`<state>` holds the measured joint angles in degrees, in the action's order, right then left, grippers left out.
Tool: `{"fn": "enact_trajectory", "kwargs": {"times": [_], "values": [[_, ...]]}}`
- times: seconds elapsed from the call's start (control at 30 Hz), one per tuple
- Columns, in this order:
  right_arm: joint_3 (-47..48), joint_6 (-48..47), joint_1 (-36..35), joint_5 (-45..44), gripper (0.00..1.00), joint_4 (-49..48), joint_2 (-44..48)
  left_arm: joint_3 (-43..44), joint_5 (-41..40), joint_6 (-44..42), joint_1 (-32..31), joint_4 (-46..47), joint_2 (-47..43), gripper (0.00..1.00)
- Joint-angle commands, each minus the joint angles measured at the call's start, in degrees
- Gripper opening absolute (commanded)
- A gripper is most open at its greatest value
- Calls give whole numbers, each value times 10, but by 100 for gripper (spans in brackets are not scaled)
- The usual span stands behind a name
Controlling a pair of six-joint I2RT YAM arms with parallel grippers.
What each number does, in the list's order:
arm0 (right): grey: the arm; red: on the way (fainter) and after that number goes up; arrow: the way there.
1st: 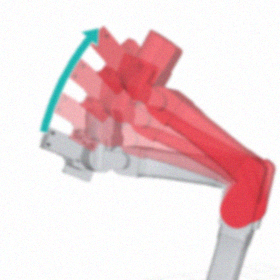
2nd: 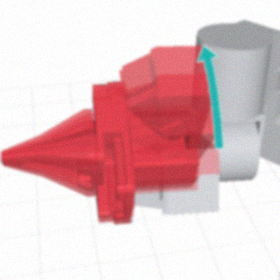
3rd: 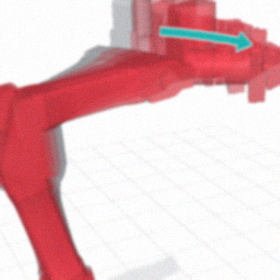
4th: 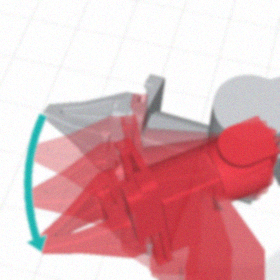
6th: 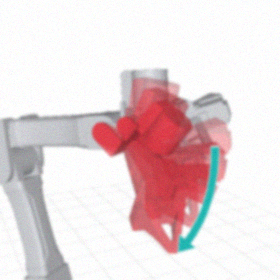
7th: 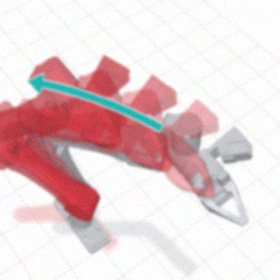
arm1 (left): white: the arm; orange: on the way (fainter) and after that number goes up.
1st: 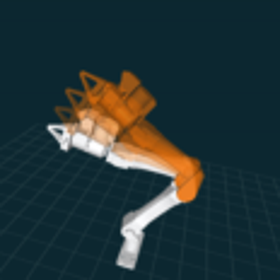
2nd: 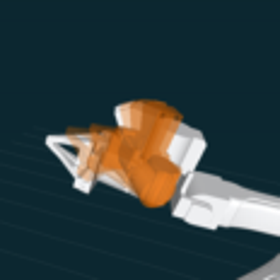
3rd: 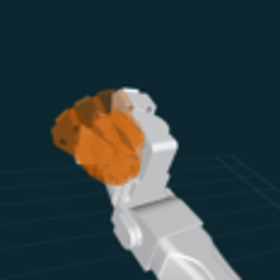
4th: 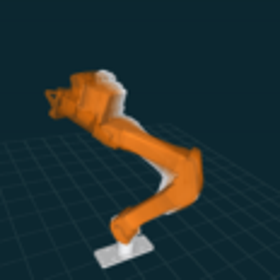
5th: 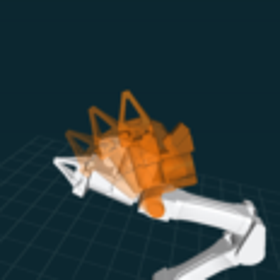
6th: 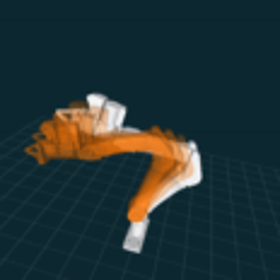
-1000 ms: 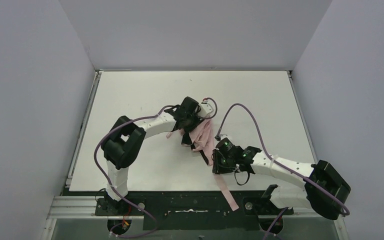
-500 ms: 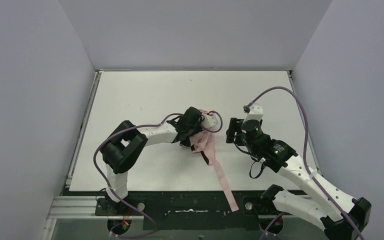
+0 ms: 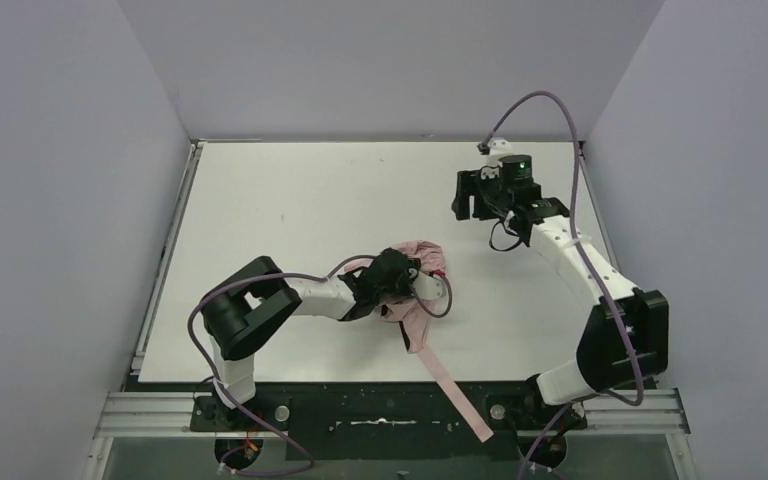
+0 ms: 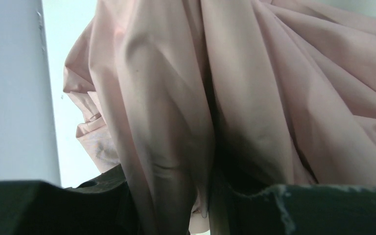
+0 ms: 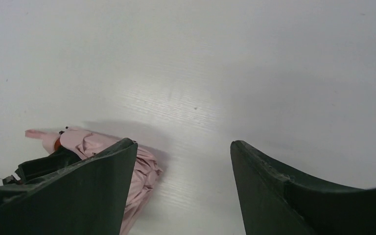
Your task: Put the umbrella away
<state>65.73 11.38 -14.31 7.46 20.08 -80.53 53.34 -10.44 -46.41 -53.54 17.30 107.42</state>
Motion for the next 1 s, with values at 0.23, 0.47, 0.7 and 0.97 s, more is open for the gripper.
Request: {"fn": "enact_trajectory", "kwargs": {"times": [0.23,0.47,0.7,0.97], "values": [[173,-299,-3,308,79,180,-197,-87,11,-106,-29,83,7,0],[201,-364,-11,368,85,258,-253,-113,2,-145,-34,142,14,0],[205,-382,-29,387,88,275,-285,-117,2,-160,-41,140,22,0],[200,-404,-50,383,90,305,-312,-117,-2,-164,-42,143,29,0]]}}
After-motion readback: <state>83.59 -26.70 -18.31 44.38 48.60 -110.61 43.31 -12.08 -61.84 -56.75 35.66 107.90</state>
